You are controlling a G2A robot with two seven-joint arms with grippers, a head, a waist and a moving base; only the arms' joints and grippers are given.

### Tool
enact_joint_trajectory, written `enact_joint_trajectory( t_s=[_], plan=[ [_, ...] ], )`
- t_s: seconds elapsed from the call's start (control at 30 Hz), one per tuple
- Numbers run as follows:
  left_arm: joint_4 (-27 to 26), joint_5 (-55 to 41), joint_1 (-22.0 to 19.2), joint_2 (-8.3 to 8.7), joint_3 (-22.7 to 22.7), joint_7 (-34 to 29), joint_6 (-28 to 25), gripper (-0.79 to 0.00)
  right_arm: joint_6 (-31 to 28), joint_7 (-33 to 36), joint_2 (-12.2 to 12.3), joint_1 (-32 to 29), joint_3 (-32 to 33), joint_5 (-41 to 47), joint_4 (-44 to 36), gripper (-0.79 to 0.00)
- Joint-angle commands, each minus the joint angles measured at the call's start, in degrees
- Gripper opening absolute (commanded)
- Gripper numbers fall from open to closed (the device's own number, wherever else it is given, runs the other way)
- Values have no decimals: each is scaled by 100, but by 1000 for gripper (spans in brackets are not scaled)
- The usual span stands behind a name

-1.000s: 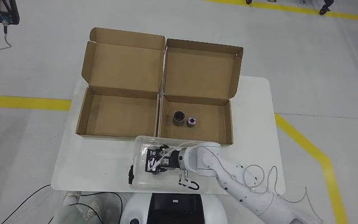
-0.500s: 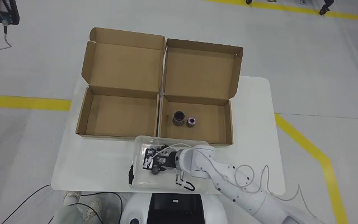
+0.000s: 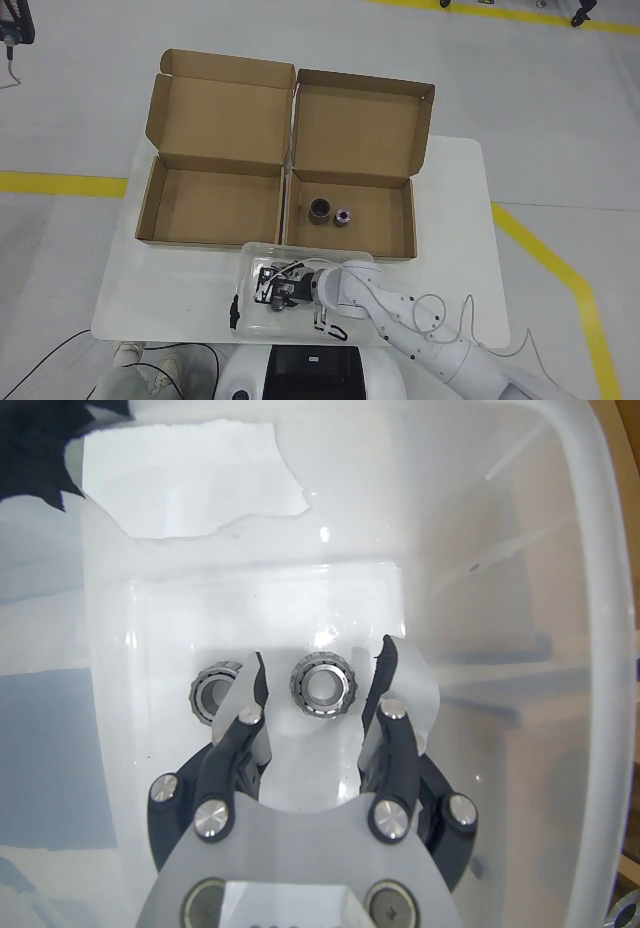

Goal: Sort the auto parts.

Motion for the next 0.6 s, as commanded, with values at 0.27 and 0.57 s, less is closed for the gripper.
enact_joint_trajectory(
  t_s=[0.27,0.57],
  plan=[
    [0,0,0,0,0,0,0,0,227,212,-56,-32,32,-74,43,-751],
    [0,0,0,0,0,0,0,0,255,-17,-17,-175,129,-369,-215,-785]
  ],
)
